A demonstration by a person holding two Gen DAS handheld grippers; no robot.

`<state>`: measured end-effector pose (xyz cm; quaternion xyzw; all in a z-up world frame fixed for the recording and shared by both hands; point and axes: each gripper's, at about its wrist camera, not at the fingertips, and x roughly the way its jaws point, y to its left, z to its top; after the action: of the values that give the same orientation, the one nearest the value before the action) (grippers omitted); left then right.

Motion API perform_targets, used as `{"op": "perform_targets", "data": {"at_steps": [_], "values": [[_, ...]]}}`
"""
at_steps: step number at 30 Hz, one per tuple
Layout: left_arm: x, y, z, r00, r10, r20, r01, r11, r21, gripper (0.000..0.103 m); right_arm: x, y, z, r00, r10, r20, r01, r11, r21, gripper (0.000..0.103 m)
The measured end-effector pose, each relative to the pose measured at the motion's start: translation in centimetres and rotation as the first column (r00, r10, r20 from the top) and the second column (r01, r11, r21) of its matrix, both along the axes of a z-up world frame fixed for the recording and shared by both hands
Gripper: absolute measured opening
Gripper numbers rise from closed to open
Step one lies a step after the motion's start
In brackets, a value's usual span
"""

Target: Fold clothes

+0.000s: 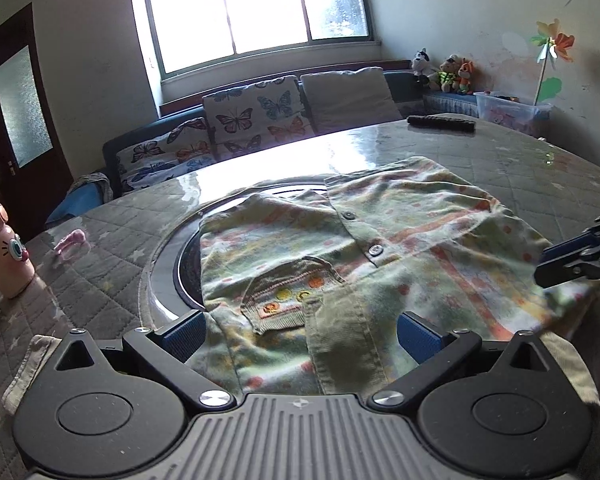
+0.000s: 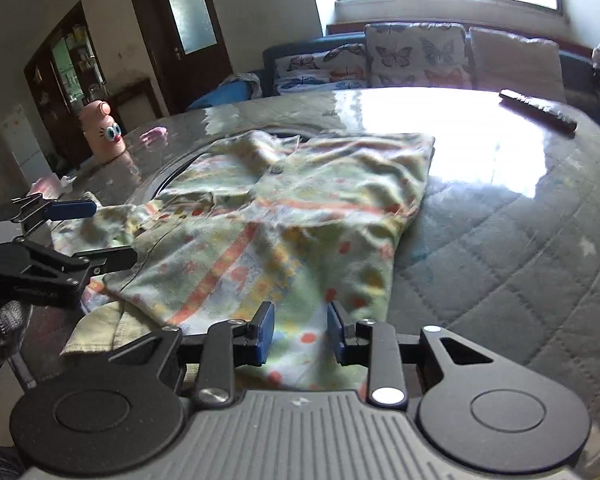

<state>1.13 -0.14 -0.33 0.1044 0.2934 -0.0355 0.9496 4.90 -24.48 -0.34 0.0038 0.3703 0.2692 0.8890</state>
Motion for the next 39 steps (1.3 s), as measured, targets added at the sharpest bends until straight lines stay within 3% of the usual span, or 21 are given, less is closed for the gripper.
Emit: {"op": "perform_targets", "data": {"at_steps": [7, 13, 17, 27, 34, 39], "values": [[2.7, -0.1, -0.6, 0.998, 0.055, -0.005, -0.055, 0.998, 0.042, 0.103, 2.9, 1.2, 0.2, 0.998, -0.012, 0.064, 0.012, 1.0, 0.01, 0.037], [4.2, 0.3, -2.2, 0.991, 0.13, -0.018, -0.127, 0.984, 0.128, 0.103, 4.9, 2.0, -1.1, 0.999, -0.022, 0.038, 0.023, 1.0, -0.01, 0.04], [3.9, 1.2, -2.1, 0.989, 0.147, -0.016, -0.145, 0.983, 0.11, 0.103, 4.7, 2.6, -0.8, 0.999, -0.007, 0.044, 0.008, 1.0, -0.023, 0.042], [2.1, 3.4, -1.1, 0.979, 0.205, -0.001, -0.204, 0.976, 0.069, 0.103, 2.5, 7.6, -0.2, 0.977, 0.172, 0.129, -0.162, 0.983, -0.088, 0.049], [0.0, 7.6, -0.3, 0.947, 0.322, 0.004, -0.322, 0.946, 0.025, 0.103, 1.6, 10.7, -1.1, 0.957, 0.263, 0.122, -0.245, 0.958, -0.146, 0.051], [-1.4, 11.7, 0.2, 0.893, 0.449, 0.016, -0.449, 0.893, -0.019, 0.103, 0.7, 11.3, -0.4, 0.946, 0.292, 0.143, -0.272, 0.952, -0.142, 0.057]]}}
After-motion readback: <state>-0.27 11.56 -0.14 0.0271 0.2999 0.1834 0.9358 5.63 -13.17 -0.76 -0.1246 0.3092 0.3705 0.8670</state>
